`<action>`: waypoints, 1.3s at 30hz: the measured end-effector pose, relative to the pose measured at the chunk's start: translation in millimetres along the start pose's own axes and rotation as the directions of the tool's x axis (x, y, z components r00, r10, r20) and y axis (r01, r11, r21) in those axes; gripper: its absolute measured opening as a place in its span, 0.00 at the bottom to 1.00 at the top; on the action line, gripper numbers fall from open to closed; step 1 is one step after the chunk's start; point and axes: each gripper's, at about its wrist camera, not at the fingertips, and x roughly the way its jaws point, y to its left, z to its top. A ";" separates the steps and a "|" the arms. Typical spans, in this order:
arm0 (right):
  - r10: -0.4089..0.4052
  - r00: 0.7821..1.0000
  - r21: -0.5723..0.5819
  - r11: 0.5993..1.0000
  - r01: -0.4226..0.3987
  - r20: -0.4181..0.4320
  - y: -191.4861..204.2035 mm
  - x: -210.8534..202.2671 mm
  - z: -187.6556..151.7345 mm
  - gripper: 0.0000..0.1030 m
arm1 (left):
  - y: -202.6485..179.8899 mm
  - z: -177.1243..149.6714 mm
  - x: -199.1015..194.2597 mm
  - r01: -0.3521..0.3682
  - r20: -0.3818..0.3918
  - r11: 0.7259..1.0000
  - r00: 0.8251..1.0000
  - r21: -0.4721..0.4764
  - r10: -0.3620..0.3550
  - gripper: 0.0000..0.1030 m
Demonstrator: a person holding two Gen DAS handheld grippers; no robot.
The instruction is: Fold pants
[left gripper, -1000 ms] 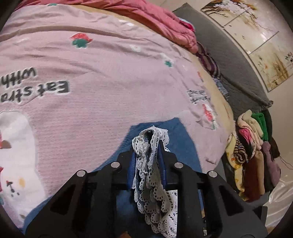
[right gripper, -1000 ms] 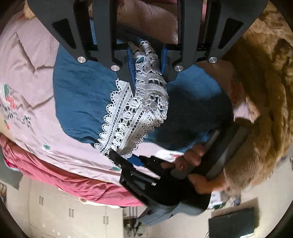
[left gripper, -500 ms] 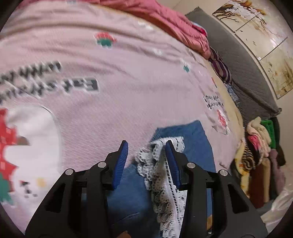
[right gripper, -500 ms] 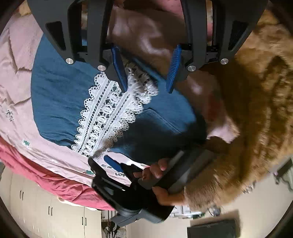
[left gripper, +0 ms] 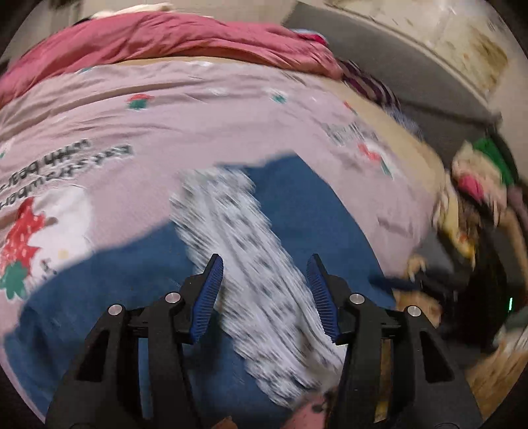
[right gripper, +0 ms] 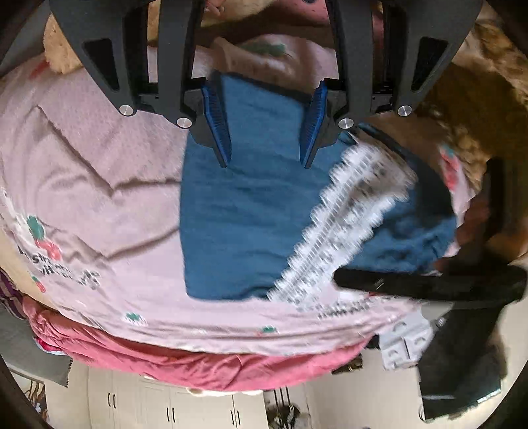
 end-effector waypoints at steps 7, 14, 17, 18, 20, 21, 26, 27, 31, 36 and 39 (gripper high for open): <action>-0.008 0.999 0.011 1.000 0.009 -0.039 -2.2 16.7 -13.3 0.41 | -32.8 -48.7 22.1 -0.190 -0.049 0.968 0.979 0.162 0.200 0.43; -0.026 0.999 0.003 1.000 0.026 -0.037 -1.1 16.3 -16.8 0.41 | -19.0 -54.9 15.8 -0.148 -0.050 0.986 0.987 0.076 0.152 0.44; -0.028 0.999 -0.001 1.000 0.028 -0.037 -0.3 15.0 -16.6 0.41 | -23.5 -57.3 13.7 -0.137 -0.046 0.988 0.989 0.069 0.140 0.46; -0.023 0.999 0.005 1.000 0.023 -0.039 -1.3 13.2 -15.8 0.41 | -24.5 -58.7 12.2 -0.134 -0.044 0.989 0.990 0.068 0.137 0.46; -0.001 1.000 0.027 1.000 0.002 -0.031 -3.9 5.5 -12.3 0.41 | -24.2 -58.2 9.5 -0.118 -0.043 0.991 0.992 0.056 0.120 0.47; 0.024 1.000 0.054 0.998 -0.023 -0.013 -8.0 -1.0 -8.7 0.41 | -23.2 -57.6 8.6 -0.107 -0.043 0.993 0.993 0.047 0.109 0.47; 0.006 0.997 0.085 0.996 -0.013 0.082 -23.8 -18.4 24.7 0.41 | -24.6 -59.0 8.9 -0.104 -0.046 0.993 0.993 0.052 0.107 0.49; 0.005 0.996 0.074 0.997 -0.012 0.091 -23.8 -17.2 33.0 0.42 | -24.6 -58.8 9.1 -0.103 -0.047 0.993 0.993 0.052 0.106 0.49; 0.001 0.997 0.004 1.000 -0.001 0.077 -17.1 9.2 73.1 0.42 | -25.8 -59.1 9.4 -0.105 -0.047 0.993 0.993 0.051 0.108 0.50; -0.021 1.000 -0.034 0.999 0.021 -0.010 -14.3 65.2 115.7 0.41 | -25.6 -60.8 10.6 -0.107 -0.045 0.993 0.993 0.053 0.110 0.51; -0.046 0.996 -0.028 0.999 0.044 -0.071 -19.0 98.6 129.7 0.41 | -26.0 -61.4 11.3 -0.110 -0.044 0.993 0.993 0.053 0.112 0.51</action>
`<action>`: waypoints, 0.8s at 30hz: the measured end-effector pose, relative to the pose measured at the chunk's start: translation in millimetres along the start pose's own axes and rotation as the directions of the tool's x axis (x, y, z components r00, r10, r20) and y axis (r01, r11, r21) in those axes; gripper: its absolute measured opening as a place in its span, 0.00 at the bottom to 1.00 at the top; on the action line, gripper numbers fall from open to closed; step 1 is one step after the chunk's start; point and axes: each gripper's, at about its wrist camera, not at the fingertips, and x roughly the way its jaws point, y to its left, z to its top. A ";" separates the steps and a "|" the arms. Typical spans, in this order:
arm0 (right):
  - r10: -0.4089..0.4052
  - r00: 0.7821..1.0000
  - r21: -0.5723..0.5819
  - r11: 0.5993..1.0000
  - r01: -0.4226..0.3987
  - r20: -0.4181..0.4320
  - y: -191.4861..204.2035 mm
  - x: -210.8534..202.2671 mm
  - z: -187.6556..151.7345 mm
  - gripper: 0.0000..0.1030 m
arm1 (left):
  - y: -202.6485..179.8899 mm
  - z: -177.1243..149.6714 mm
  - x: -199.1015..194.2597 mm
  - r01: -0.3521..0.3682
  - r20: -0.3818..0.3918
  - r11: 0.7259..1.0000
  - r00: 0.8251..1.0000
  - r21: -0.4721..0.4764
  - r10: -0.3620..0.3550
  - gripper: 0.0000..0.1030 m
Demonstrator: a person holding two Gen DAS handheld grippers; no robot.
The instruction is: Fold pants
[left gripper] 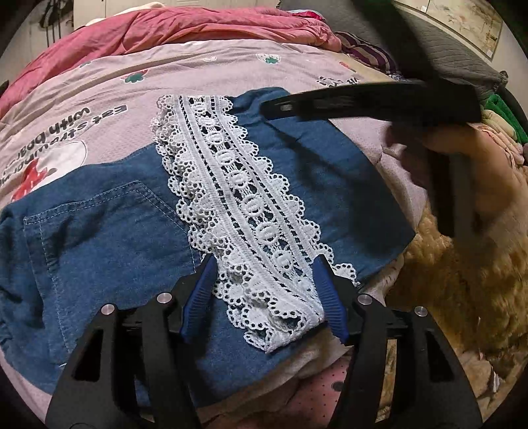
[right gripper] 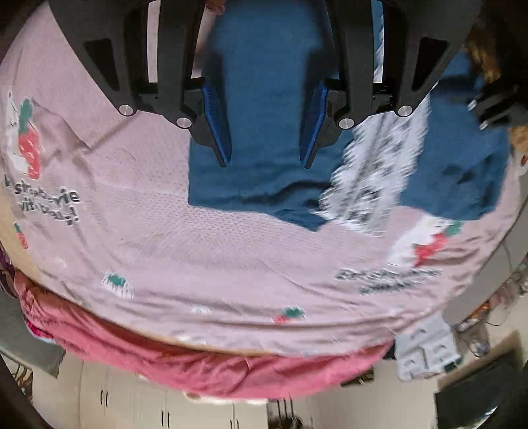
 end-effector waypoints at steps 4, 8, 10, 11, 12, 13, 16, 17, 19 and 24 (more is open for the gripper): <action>0.046 0.998 0.054 0.998 -0.044 -0.048 -10.6 28.0 11.4 0.41 | 0.7 0.1 1.2 0.011 -0.001 1.000 1.000 -0.007 -0.011 0.54; 0.077 0.995 0.107 0.992 -0.071 -0.058 -19.7 41.4 19.4 0.41 | 0.6 1.3 2.6 0.020 -0.004 1.000 1.000 -0.011 -0.020 0.57; 0.099 0.993 0.147 0.985 -0.089 -0.062 -25.7 47.7 23.3 0.41 | 0.3 1.9 3.4 0.019 -0.005 1.000 1.000 -0.009 -0.019 0.58; 0.104 0.993 0.153 0.984 -0.093 -0.064 -27.4 48.0 24.6 0.41 | 0.4 2.3 3.6 0.019 -0.005 1.000 1.000 -0.009 -0.019 0.59; 0.106 0.992 0.152 0.984 -0.095 -0.066 -27.0 46.9 26.0 0.42 | 0.7 2.7 3.8 0.021 -0.005 1.000 1.000 -0.010 -0.021 0.59; 0.107 0.992 0.148 0.984 -0.097 -0.060 -26.3 44.4 26.7 0.42 | 1.0 2.8 3.7 0.023 -0.004 1.000 1.000 -0.011 -0.023 0.59; 0.115 0.993 0.161 0.980 -0.113 -0.004 -30.0 23.4 23.2 0.52 | 2.2 3.2 1.4 0.032 0.000 0.999 0.999 -0.015 -0.032 0.59; 0.120 0.993 0.166 0.979 -0.121 0.017 -31.1 16.5 22.1 0.58 | 3.4 3.3 -0.7 0.041 0.002 0.999 0.999 -0.022 -0.041 0.59; 0.121 0.990 0.172 0.976 -0.131 0.066 -33.1 -4.8 17.4 0.60 | 5.4 4.3 -8.3 0.067 0.012 0.997 0.998 -0.031 -0.066 0.59; 0.087 0.988 0.171 0.979 -0.109 0.130 -34.7 -46.7 -2.1 0.75 | 7.3 9.7 -33.4 0.077 0.078 0.996 0.994 -0.037 -0.074 0.65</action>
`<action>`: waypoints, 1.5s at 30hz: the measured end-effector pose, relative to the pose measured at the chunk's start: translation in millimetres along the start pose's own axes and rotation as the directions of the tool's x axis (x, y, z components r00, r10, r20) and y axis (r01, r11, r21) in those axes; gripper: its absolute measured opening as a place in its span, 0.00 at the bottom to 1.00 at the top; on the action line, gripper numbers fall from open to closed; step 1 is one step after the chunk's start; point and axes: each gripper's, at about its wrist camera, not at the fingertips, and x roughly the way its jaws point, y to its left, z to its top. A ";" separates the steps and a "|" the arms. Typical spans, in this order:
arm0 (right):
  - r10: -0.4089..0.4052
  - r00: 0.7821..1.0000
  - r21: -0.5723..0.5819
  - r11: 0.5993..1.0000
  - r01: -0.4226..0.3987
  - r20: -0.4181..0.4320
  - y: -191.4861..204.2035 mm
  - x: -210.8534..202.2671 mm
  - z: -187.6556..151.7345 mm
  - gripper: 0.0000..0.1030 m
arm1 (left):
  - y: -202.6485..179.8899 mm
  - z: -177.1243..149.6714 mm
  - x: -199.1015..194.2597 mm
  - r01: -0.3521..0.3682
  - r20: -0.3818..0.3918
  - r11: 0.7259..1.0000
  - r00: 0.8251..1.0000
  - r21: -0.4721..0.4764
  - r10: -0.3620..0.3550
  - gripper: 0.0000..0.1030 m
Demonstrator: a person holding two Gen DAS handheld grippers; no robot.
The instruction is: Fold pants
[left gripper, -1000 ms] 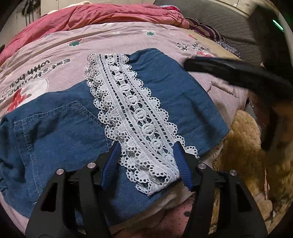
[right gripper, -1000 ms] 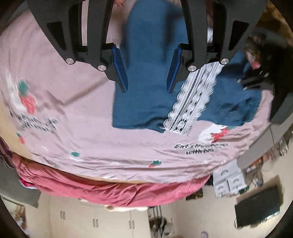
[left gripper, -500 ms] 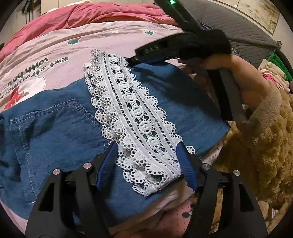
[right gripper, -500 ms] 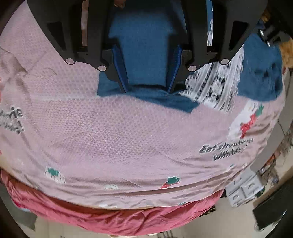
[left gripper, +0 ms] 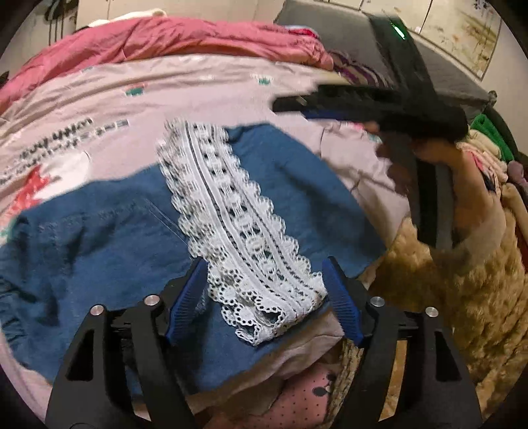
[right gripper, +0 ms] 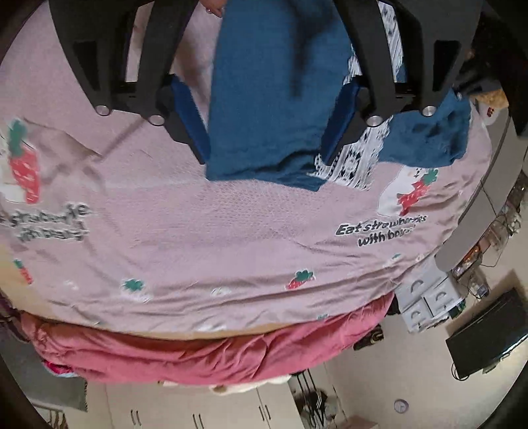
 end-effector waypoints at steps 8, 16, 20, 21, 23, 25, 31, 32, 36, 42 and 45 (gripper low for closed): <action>-0.013 0.999 -0.004 1.000 0.013 0.040 4.6 -31.6 -15.8 0.75 | 13.9 3.6 -27.4 -0.043 0.076 0.998 0.996 -0.044 0.046 0.74; 0.036 0.999 -0.064 0.997 -0.033 0.041 33.5 -37.5 -12.0 0.75 | 43.3 -12.4 -50.3 -0.101 0.120 0.981 0.985 -0.163 0.122 0.79; 0.078 0.997 -0.117 0.990 -0.076 0.016 58.3 -28.9 -10.1 0.75 | 57.8 -23.1 -64.4 -0.128 0.137 0.965 0.977 -0.227 0.162 0.83; 0.085 0.996 -0.132 0.988 -0.082 0.011 63.9 -27.1 -9.9 0.75 | 61.5 -25.9 -68.5 -0.143 0.142 0.960 0.973 -0.241 0.181 0.83; 0.098 0.995 -0.166 0.981 -0.096 -0.001 77.3 -22.1 -7.8 0.75 | 67.0 -30.1 -74.8 -0.166 0.145 0.951 0.967 -0.261 0.209 0.83; 0.117 0.993 -0.202 0.972 -0.118 -0.015 92.7 -16.7 -5.3 0.75 | 74.9 -35.6 -81.2 -0.187 0.143 0.938 0.961 -0.292 0.236 0.84; 0.154 0.986 -0.278 0.946 -0.165 -0.063 129.5 6.1 1.2 0.75 | 90.6 -51.3 -87.8 -0.195 0.127 0.913 0.959 -0.358 0.255 0.85; 0.158 0.985 -0.287 0.942 -0.172 -0.071 134.4 9.7 1.6 0.75 | 93.2 -53.9 -88.6 -0.194 0.124 0.909 0.959 -0.368 0.255 0.85; 0.178 0.978 -0.339 0.918 -0.206 -0.112 159.4 26.6 1.8 0.75 | 101.4 -62.5 -89.2 -0.198 0.107 0.896 0.960 -0.398 0.260 0.86; 0.226 0.952 -0.402 0.868 -0.292 -0.204 195.2 49.2 -1.0 0.92 | 117.5 -76.4 -82.7 -0.167 0.079 0.876 0.971 -0.453 0.226 0.86; 0.230 0.943 -0.463 0.827 -0.320 -0.241 217.6 59.5 -5.6 0.92 | 128.2 -84.4 -79.7 -0.116 0.086 0.854 0.979 -0.507 0.183 0.86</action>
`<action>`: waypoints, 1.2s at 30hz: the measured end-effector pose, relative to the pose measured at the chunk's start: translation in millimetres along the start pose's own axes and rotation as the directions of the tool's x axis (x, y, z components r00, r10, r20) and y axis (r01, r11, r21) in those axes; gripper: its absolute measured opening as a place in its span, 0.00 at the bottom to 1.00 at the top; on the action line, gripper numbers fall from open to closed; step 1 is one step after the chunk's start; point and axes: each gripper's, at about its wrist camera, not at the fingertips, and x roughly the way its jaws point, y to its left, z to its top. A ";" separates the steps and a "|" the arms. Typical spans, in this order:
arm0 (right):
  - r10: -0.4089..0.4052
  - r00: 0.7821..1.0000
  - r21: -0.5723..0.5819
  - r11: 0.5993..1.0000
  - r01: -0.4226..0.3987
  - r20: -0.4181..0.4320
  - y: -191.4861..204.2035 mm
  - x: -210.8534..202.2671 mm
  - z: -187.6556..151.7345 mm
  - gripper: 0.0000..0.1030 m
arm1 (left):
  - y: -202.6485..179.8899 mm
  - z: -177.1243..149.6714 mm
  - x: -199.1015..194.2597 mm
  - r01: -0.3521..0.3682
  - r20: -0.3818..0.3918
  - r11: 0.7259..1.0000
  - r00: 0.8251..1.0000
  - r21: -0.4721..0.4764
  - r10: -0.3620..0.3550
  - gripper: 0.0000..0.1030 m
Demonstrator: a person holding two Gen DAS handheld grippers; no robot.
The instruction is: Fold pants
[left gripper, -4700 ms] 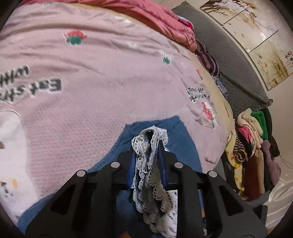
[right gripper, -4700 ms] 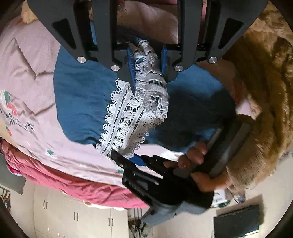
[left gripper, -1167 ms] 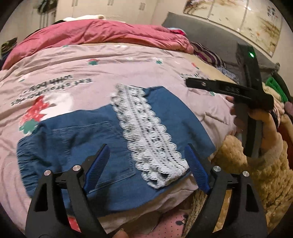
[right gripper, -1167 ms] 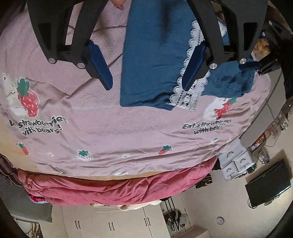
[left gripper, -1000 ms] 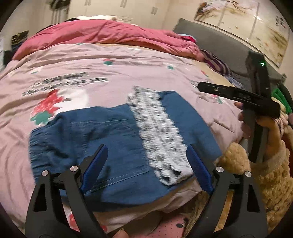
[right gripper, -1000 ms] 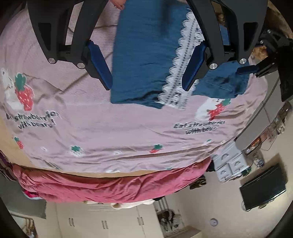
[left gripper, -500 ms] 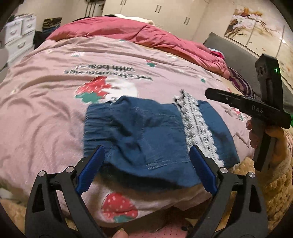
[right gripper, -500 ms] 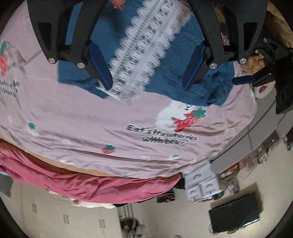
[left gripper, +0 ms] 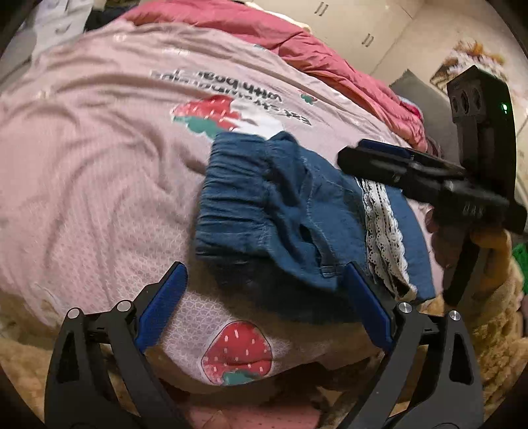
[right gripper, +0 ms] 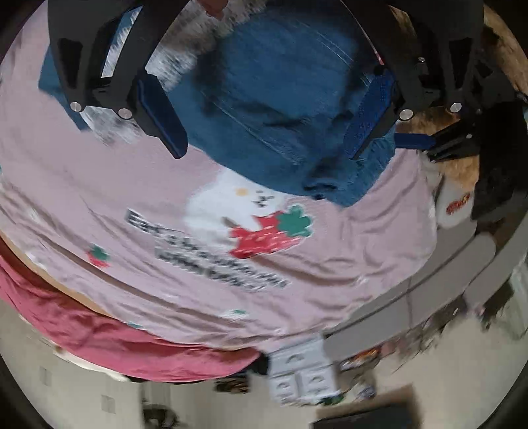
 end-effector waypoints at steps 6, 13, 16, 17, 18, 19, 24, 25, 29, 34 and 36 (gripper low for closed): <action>0.060 0.995 -0.101 0.993 -0.067 -0.079 22.0 31.1 16.3 0.92 | 14.7 -1.1 3.3 0.079 -0.004 0.993 0.997 -0.083 -0.079 0.61; 0.148 0.971 -0.178 0.967 -0.182 -0.186 37.6 66.2 26.8 0.64 | 15.6 -0.8 10.1 0.085 -0.018 0.992 0.996 -0.091 -0.087 0.56; 0.181 0.961 -0.202 0.954 -0.223 -0.208 42.1 69.5 21.8 0.39 | 16.7 -0.6 10.4 0.095 -0.016 0.990 0.995 -0.101 -0.097 0.58; 0.185 0.962 -0.203 0.953 -0.225 -0.199 40.9 65.5 20.8 0.35 | 16.4 -0.5 10.0 0.106 -0.016 0.990 0.994 -0.098 -0.108 0.63; 0.208 0.961 -0.185 0.952 -0.242 -0.182 37.0 58.9 20.5 0.33 | 15.9 0.1 9.3 0.115 -0.016 0.989 0.993 -0.092 -0.117 0.64; 0.234 0.959 -0.162 0.952 -0.259 -0.160 31.9 51.5 20.3 0.32 | 14.1 0.0 7.8 0.121 -0.012 0.989 0.992 -0.085 -0.122 0.67; 0.351 0.936 -0.057 0.934 -0.352 -0.026 -3.0 3.7 10.1 0.31 | 1.9 4.9 5.0 0.172 0.007 0.983 0.985 -0.067 -0.172 0.78; 0.359 0.933 -0.043 0.932 -0.359 -0.003 -9.2 -4.8 8.3 0.31 | -1.6 6.8 5.9 0.217 0.005 0.972 0.976 -0.084 -0.218 0.80; 0.370 0.925 0.004 0.928 -0.372 0.087 -37.1 -39.6 -3.4 0.31 | -23.0 14.0 15.2 0.316 -0.006 0.943 0.948 -0.107 -0.319 0.81; 0.330 0.930 0.033 0.940 -0.339 0.161 -73.7 -73.2 -26.4 0.34 | -69.3 23.6 24.4 0.401 -0.013 0.915 0.916 -0.038 -0.402 0.76; 0.307 0.934 0.055 0.945 -0.322 0.184 -88.1 -83.9 -38.3 0.39 | -85.0 27.4 28.5 0.408 -0.018 0.913 0.913 -0.005 -0.408 0.76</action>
